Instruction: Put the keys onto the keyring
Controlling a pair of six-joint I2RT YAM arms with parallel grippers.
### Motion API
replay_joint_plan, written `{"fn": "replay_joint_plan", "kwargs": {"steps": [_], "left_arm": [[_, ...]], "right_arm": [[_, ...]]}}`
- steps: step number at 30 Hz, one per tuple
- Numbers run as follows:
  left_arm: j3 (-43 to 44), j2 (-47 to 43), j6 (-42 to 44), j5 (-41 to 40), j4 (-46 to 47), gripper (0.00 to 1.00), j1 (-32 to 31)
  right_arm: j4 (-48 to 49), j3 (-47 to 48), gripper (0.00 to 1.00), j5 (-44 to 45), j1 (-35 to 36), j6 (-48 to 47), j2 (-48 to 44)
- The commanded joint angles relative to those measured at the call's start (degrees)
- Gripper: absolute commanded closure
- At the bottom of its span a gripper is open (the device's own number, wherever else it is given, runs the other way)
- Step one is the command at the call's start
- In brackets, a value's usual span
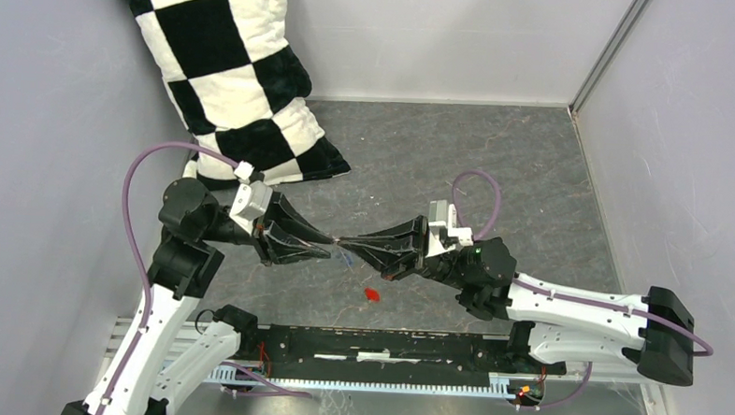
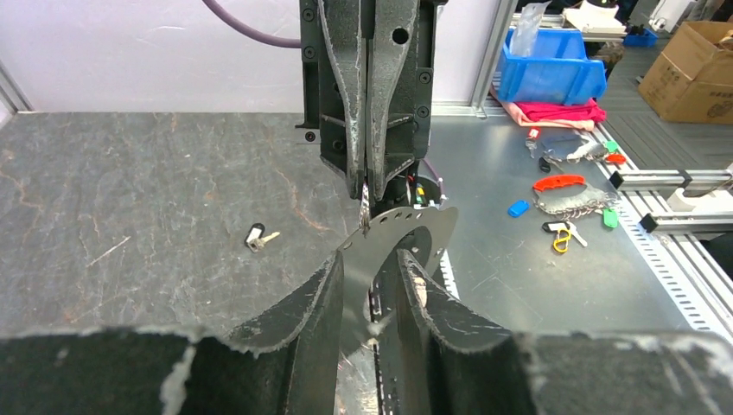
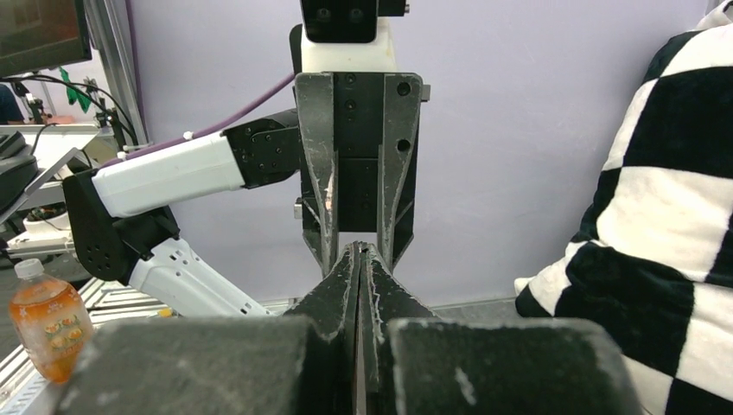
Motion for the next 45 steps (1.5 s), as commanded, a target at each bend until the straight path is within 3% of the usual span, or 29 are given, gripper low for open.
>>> {"fn": "replay_joint_plan", "kwargs": {"steps": [1,14,26,35,45], "left_arm": [[1.9,0.7,0.3,0.9,-2.0,0.65,-0.2],[2.5,1.5,0.1,-3.4,-2.2,0.67,-0.2],[2.9,0.8,-1.8,0.5,-2.9,0.69,-0.3],[3.5,0.7,4.3,2.1,-9.3,0.70,-0.2],[4.2,1.6,3.9,-3.3,-8.1,0.69,-0.3]], "right_arm": [[7.3,0.1,0.99,0.2,0.2,1.8,1.0],[8.1,0.0,0.99,-1.0,0.2,3.2,2.4],[7.4,-0.3,0.99,2.0,1.1,0.0,2.7],[5.2,-1.5,0.99,6.6,1.6,-3.6,-0.3],[5.6,-1.8,0.99,5.4,1.9,-2.7,0.3]]}}
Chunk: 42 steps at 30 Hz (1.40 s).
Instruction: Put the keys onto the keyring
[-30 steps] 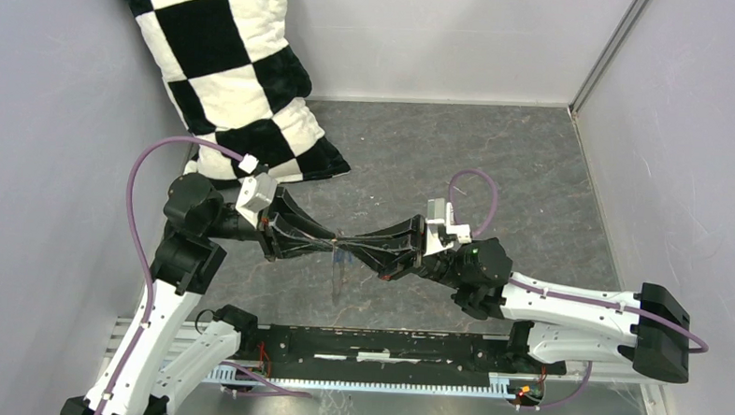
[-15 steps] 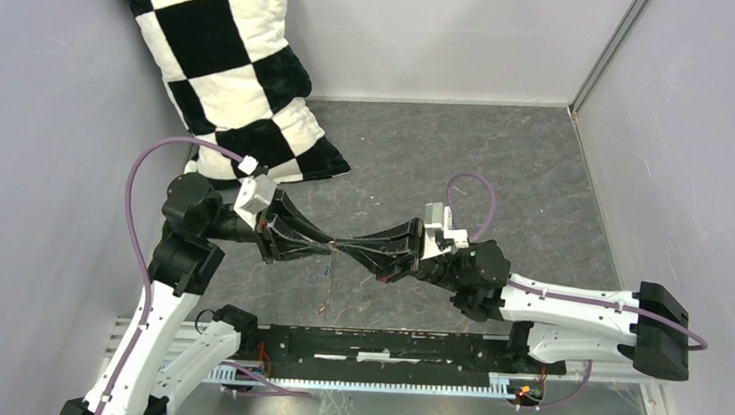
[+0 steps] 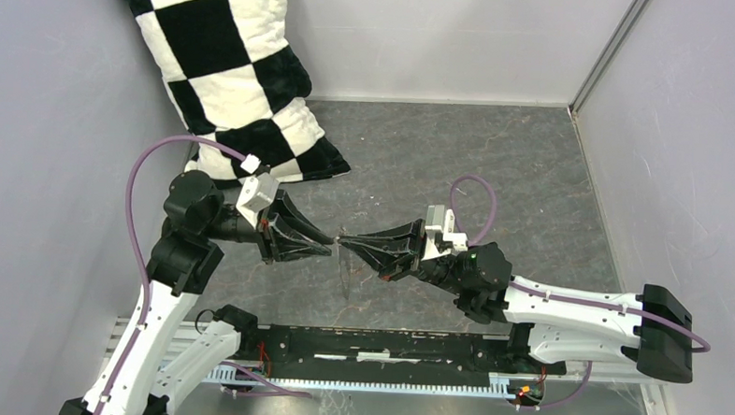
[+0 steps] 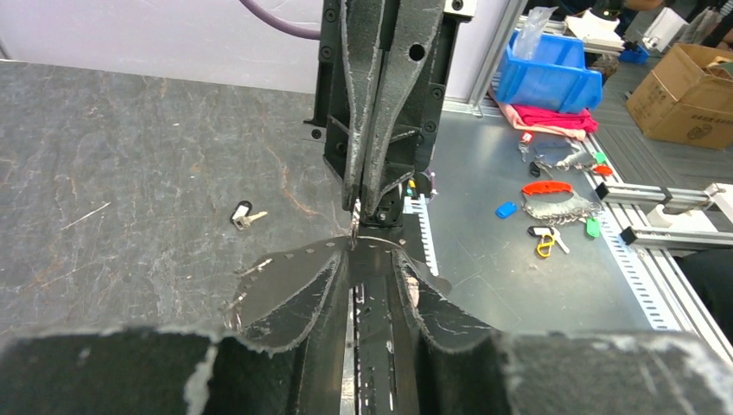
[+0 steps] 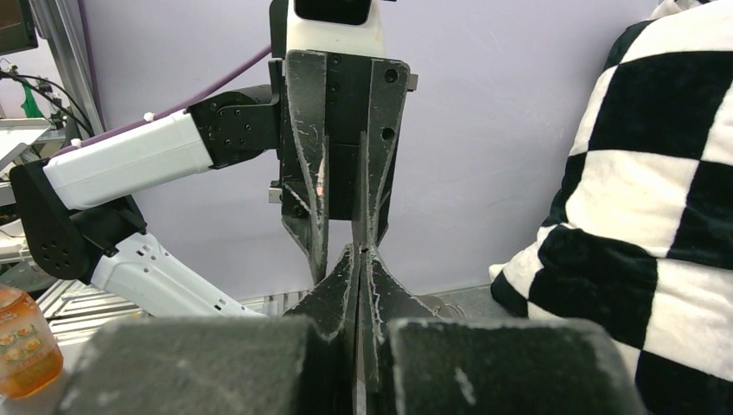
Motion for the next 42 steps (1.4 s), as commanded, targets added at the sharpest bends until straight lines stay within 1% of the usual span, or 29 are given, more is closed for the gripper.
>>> {"fn": "replay_joint_plan", "kwargs": {"steps": [1,9,14,18,22,27,29,30,32,33,37,40,42], "left_arm": [[1.4,-0.2,2.1,-3.3,1.3,0.69,-0.3],[0.0,-0.6,1.2,-3.3,2.1,0.68,-0.3],[0.2,-0.4,0.4,-2.9,1.8,0.65,-0.3],[0.2,-0.3,0.3,-2.8,1.8,0.66,-0.3],[0.1,-0.2,0.4,-2.8,1.8,0.73,-0.3],[-0.1,-0.1,0.5,-2.8,1.8,0.87,-0.3],[-0.2,-0.1,0.7,-2.7,1.8,0.97,-0.3],[-0.1,-0.1,0.9,-2.7,1.7,0.98,-0.3],[0.4,0.0,3.0,-2.9,-0.6,0.98,-0.3],[0.8,0.0,4.8,-3.0,-2.3,0.98,-0.3],[2.5,0.6,13.4,-3.9,-9.6,0.98,-0.3],[4.0,1.7,19.9,-5.2,-14.9,0.98,-0.2],[5.2,3.4,23.5,-5.9,-18.2,0.98,-0.3]], "right_arm": [[3.1,0.4,0.99,0.0,0.6,-0.2,-0.5],[3.3,0.5,0.99,-0.6,0.6,0.3,-0.3],[3.6,0.6,0.99,-0.9,0.7,0.5,-0.1],[3.9,0.8,0.99,-1.3,0.8,0.6,0.3],[4.6,0.7,0.99,-1.3,1.0,1.1,0.7],[5.3,1.1,0.99,-1.4,1.0,1.2,1.2],[5.2,1.4,0.99,-1.8,1.0,1.2,1.5],[4.3,1.8,0.99,-2.0,1.0,1.4,1.6],[-0.4,3.5,0.99,-2.0,1.0,1.0,1.1],[-4.4,4.7,0.96,-1.8,1.0,0.3,0.6],[-21.6,8.9,0.76,-1.5,0.8,-3.9,-3.4],[-39.5,17.1,0.68,-2.9,0.4,-8.6,-3.4],[-50.7,24.0,0.65,-3.3,0.2,-11.8,-1.7]]}}
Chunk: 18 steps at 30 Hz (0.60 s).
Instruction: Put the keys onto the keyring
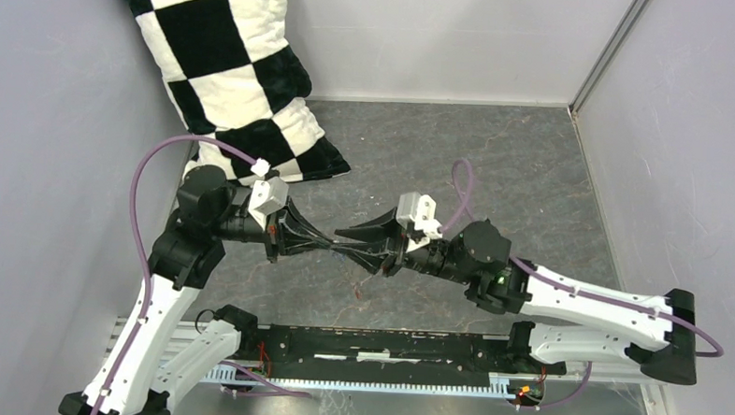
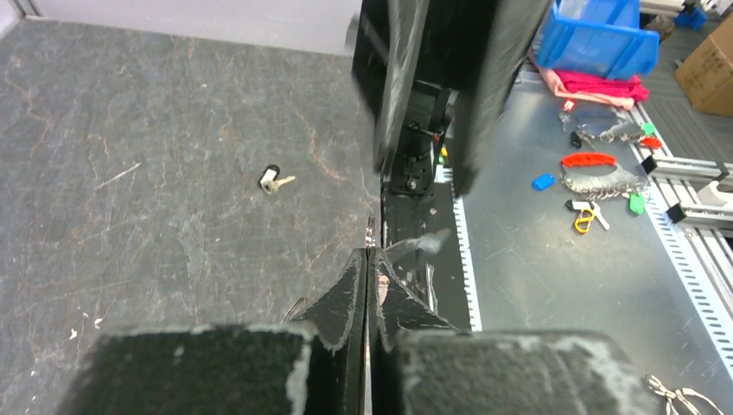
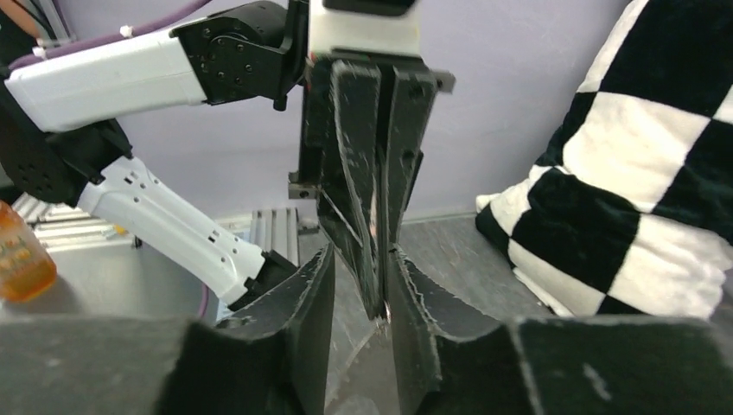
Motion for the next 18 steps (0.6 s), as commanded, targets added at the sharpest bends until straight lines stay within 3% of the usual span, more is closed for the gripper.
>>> {"fn": "replay_joint_plan", "kwargs": {"steps": [1,3,7,12,18], "left_arm": [[5.0,3.0,13.7,-2.0,-9.7,0.98,-0.2],[6.7,4.4,16.9,-2.0,-12.7,0.98,-0.2],[8.8,5.4,20.6,-2.4,-15.3,0.98,-0.2],[11.7,6.5,24.8,-0.9,-19.7,0.98,-0.2],[12.1,6.0,24.9,0.9,-19.7,0.98,-0.3]], "right_arm": [[-30.1,15.3,0.63,-1.8,-0.5,-8.7,1.3],[-40.0,21.7,0.58,-1.9,-0.6,-11.2,4.4],[-52.5,30.8,0.58,-0.9,-0.8,-14.1,10.0],[-55.4,33.6,0.55,-2.1,-1.4,-15.9,11.0],[-57.6,36.7,0.67,-6.2,-2.8,-16.9,13.3]]}}
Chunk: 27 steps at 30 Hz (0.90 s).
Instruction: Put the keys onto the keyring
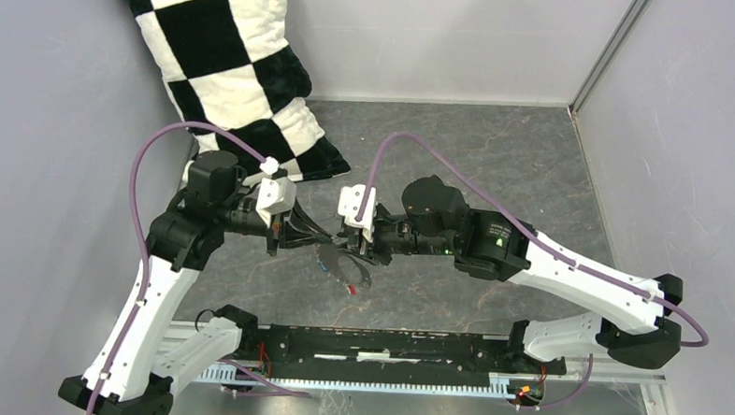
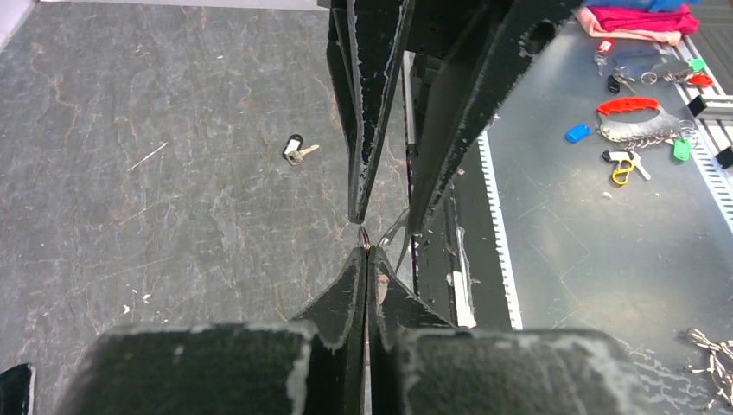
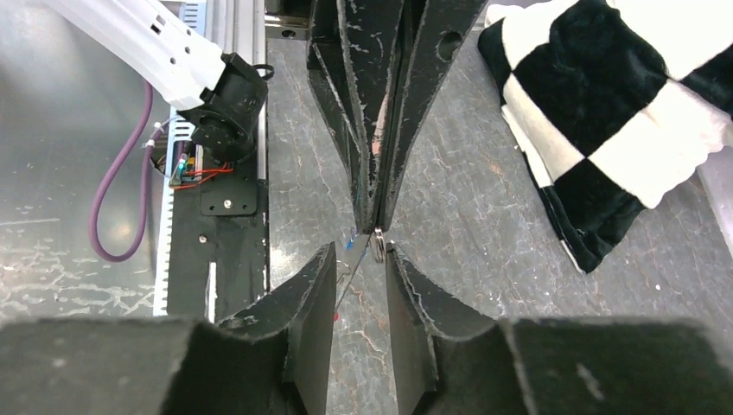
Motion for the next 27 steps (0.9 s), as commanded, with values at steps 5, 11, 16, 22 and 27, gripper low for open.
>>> {"fn": "replay_joint_plan", "kwargs": {"steps": [5,11,16,22,27], "left_arm": [[1.9,-1.4,3.4,3.3,-0.2,0.98,-0.4],[1.8,-1.5,3.3,4.0,-0.3,0.98,-0.6],[1.9,-1.9,3.1,4.2,-0.3,0.98,-0.7],[1.8,-2.2,3.1,4.2,-0.3,0.98,-0.8],[1.8,-2.3,3.4,4.2,-0.3,0.98,-0.8]], "right_arm": [[-1.2,4.4,0.66,-3.3,-1.1,-1.6,0.4],[-1.9,6.1,0.64,-4.3,-1.7,-2.7,2.0],[-1.4,6.1,0.65,-5.4,-1.8,-2.8,3.1],[-0.9,5.7,0.95,-5.9,-2.2,-2.6,2.9],[2.5,2.4,0.99,-6.3,-2.4,-1.2,0.9]]}}
